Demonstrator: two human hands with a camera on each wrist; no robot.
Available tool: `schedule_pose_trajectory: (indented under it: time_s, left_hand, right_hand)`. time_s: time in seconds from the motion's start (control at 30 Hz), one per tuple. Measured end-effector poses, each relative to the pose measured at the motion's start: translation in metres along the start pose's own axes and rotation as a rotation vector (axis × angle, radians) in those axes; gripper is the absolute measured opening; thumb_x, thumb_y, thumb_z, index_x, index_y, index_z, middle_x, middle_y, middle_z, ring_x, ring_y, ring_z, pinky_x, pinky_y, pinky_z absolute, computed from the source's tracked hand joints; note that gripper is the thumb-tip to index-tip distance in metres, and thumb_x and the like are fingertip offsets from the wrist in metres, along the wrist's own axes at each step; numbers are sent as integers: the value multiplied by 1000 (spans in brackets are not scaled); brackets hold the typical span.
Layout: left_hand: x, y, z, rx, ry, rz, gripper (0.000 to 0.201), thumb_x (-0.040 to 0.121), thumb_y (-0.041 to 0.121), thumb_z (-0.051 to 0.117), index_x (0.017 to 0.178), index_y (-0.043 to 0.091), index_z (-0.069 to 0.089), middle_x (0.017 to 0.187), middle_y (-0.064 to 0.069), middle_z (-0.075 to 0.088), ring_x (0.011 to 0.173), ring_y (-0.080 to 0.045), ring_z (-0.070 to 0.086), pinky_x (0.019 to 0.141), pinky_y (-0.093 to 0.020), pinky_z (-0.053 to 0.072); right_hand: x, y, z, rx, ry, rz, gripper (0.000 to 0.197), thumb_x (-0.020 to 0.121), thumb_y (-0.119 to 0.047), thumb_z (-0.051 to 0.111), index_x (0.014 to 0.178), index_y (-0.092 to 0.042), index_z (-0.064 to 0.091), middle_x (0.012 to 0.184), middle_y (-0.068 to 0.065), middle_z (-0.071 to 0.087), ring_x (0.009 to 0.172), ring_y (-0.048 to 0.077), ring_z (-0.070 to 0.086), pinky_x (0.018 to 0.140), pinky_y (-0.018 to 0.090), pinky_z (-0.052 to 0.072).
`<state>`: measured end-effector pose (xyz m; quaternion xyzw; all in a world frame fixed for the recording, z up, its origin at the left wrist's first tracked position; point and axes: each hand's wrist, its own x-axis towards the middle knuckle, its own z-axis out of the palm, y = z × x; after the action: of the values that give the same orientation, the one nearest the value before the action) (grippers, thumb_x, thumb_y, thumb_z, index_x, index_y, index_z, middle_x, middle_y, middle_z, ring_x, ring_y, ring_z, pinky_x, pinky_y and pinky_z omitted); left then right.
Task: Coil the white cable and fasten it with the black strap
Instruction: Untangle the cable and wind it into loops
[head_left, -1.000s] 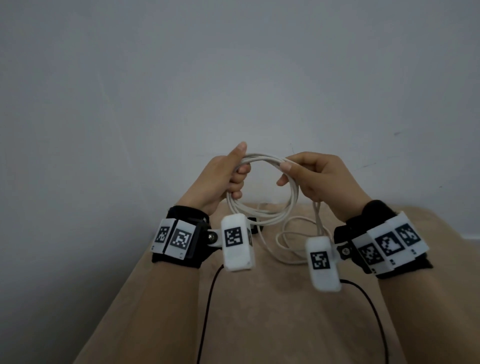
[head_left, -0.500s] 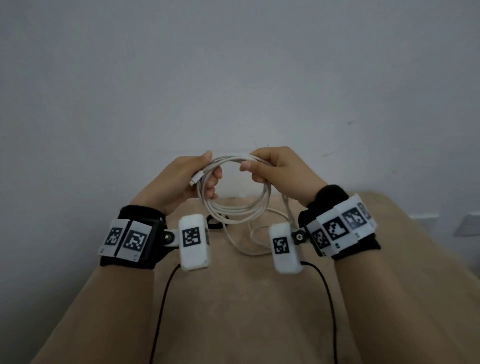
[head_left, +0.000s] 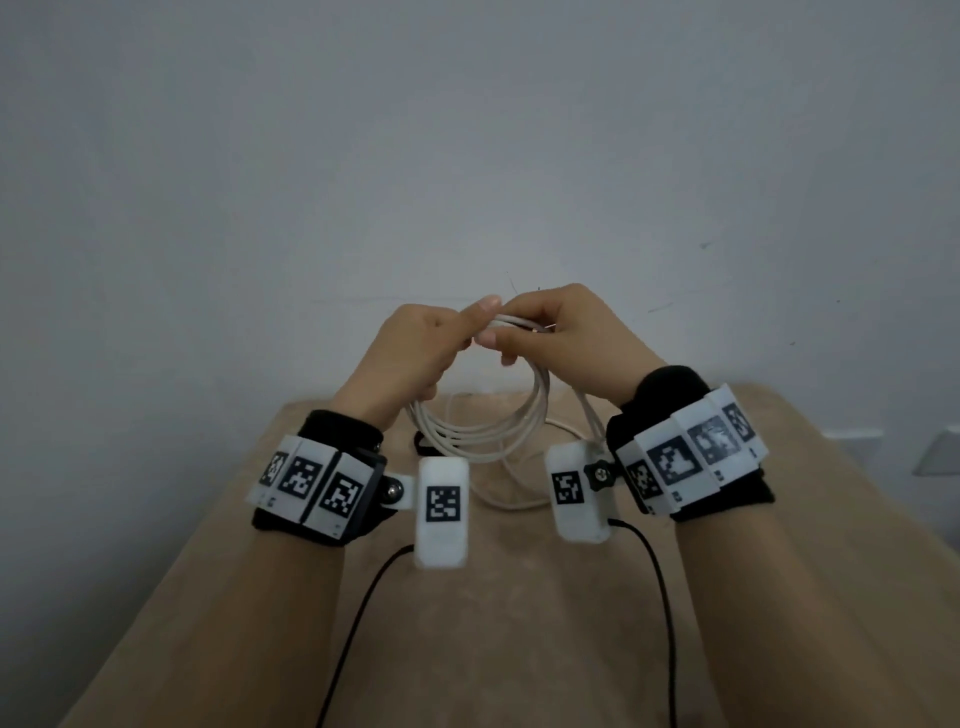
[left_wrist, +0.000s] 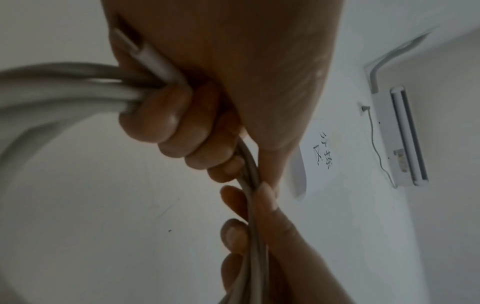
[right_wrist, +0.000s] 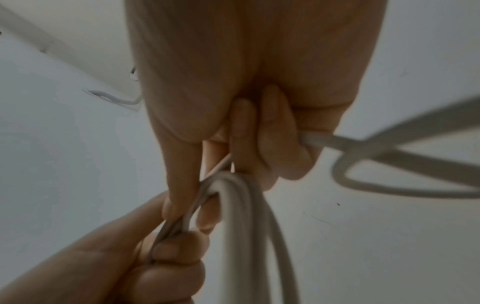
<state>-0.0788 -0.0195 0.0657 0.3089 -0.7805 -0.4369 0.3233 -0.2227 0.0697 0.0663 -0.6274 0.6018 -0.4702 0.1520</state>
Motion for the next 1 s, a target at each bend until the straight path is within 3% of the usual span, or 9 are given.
schedule_pose_trajectory:
  time_s: [0.1,0.23,0.43,0.53,0.7,0.8,0.9,1.0]
  left_hand:
    - [1,-2,-11,-144,66,-18,52,81,54,63,49,22,38,48,4,25,39,-9,17,40,-19,16]
    - [2,-5,-25,-147,122,-17,54,80,54,64,48,24,33,49,3,22,41,-11,15,41,-19,15]
    - [2,-8,-33,-129,177,-19,55,80,57,64,54,23,29,50,2,21,44,-13,14,42,-21,16]
    - [2,-7,-32,-170,169,-22,55,83,54,62,51,23,29,51,2,21,43,-12,14,41,-20,15]
    - [0,-3,-27,-254,137,-48,52,87,51,59,54,24,29,48,7,21,41,-9,14,42,-21,12]
    - [1,-2,-26,-269,170,-71,51,87,52,59,57,24,29,51,5,21,42,-10,15,42,-23,13]
    - [2,-2,-25,-270,210,-89,49,87,52,59,57,23,33,52,3,22,41,-10,16,40,-22,14]
    - [2,-3,-25,-296,219,-110,49,87,51,60,57,22,35,51,4,23,41,-9,16,40,-21,14]
  right_hand:
    - [1,1,-4,90,159,10,21,88,-36,64,78,-18,73,64,-13,66,48,-3,50,49,8,35]
    - [-2,7,-18,138,263,53,29,90,-39,61,76,-16,74,63,-7,67,43,3,41,45,14,34]
    - [-4,12,-18,8,196,111,30,82,-48,65,70,-22,74,51,-11,55,51,1,47,60,19,37]
    - [-3,11,-13,-2,118,126,28,87,-44,60,74,-23,74,52,-12,57,48,0,47,56,17,38]
    - [1,9,-1,78,40,140,22,97,-28,50,89,-24,70,81,-3,69,58,10,58,53,25,49]
    - [5,5,9,117,20,150,33,99,-38,42,102,-18,69,96,-4,70,63,7,59,53,20,43]
    - [7,5,21,66,-18,123,34,91,-50,52,104,-21,63,95,-6,71,69,0,61,60,16,42]
    - [8,12,29,6,13,104,31,81,-47,68,104,-28,60,89,-9,67,87,5,63,78,27,50]
